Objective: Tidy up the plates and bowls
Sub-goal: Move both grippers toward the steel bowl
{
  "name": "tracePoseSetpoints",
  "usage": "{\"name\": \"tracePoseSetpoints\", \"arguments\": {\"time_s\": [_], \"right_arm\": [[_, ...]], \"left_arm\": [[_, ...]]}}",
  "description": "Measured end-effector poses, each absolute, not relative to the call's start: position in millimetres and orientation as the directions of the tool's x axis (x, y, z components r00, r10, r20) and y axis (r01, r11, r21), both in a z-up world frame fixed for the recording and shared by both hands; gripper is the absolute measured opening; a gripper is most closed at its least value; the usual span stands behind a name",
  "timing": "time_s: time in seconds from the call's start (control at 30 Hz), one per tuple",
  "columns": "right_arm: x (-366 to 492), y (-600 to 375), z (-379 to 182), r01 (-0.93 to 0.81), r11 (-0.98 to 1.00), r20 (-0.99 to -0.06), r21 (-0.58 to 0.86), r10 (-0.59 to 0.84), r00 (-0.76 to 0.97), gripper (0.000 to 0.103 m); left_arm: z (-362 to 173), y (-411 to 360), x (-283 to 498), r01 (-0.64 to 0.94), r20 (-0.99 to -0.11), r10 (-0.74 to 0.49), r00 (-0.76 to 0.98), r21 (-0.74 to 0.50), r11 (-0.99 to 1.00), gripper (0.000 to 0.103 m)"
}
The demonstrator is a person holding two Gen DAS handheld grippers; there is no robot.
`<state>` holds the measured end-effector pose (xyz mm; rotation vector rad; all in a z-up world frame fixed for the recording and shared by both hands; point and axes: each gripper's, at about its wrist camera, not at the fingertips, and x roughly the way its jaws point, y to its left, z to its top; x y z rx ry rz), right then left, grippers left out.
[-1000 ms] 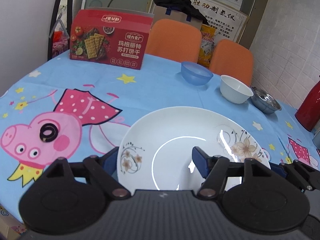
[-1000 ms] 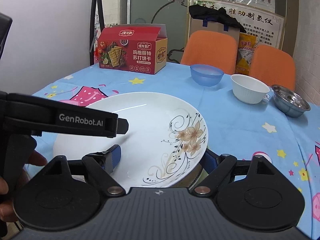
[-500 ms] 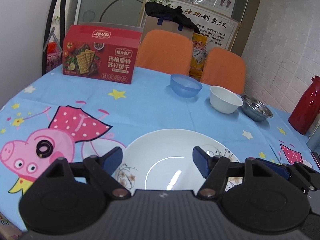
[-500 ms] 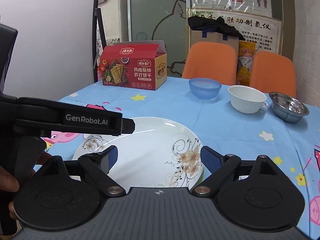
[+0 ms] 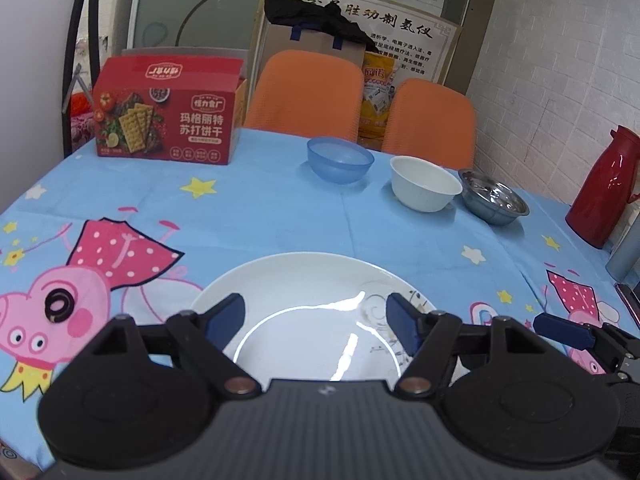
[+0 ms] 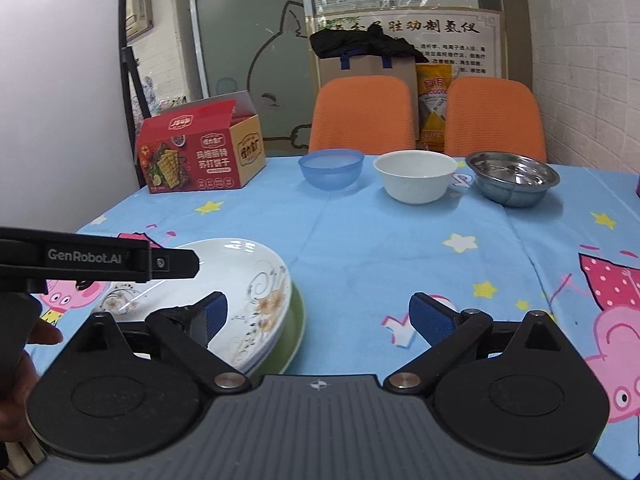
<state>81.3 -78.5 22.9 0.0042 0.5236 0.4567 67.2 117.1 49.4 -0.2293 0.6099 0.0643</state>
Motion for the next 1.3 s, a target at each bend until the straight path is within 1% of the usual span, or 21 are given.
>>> {"name": "tracePoseSetpoints", "arguments": {"time_s": [0.33, 0.57, 0.7, 0.83, 0.97, 1.03, 1.23, 1.3], "right_arm": [[90, -135, 20, -0.335, 0.925, -0.469, 0.178, 0.379, 0.798, 0.103], [98, -181, 14, -0.254, 0.943, -0.473, 0.213, 0.327, 0.818, 0.103], [111, -213, 19, -0.191, 0.954, -0.45, 0.233, 0.28, 0.848, 0.103], [133, -233, 31, -0.148, 0.97, -0.417, 0.194, 0.218, 0.882, 0.103], [165, -247, 49, -0.128, 0.98, -0.366, 0.154, 0.177, 0.914, 0.103], [185, -250, 59, -0.127, 0.982, -0.344, 0.142, 0.169, 0.923, 0.103], [250, -246, 84, -0.137, 0.984, -0.335, 0.111, 0.167, 0.927, 0.103], [269, -245, 89, -0.13, 0.986, -0.338, 0.102, 0.157, 0.928, 0.103]], "left_arm": [[58, 60, 93, -0.043, -0.58, -0.05, 0.813, -0.147, 0.988, 0.07], [58, 9, 119, 0.052, -0.601, -0.104, 0.792, -0.104, 0.993, 0.07], [64, -21, 144, 0.129, -0.603, -0.162, 0.781, -0.097, 0.987, 0.07], [74, -44, 171, 0.184, -0.584, -0.208, 0.785, -0.1, 0.978, 0.071], [76, -57, 200, 0.189, -0.595, -0.19, 0.781, -0.065, 0.98, 0.071], [81, -56, 214, 0.185, -0.597, -0.188, 0.78, -0.067, 0.98, 0.071], [115, -46, 274, 0.198, -0.555, -0.222, 0.802, -0.102, 0.975, 0.071], [121, -44, 297, 0.199, -0.552, -0.234, 0.8, -0.125, 0.972, 0.071]]}}
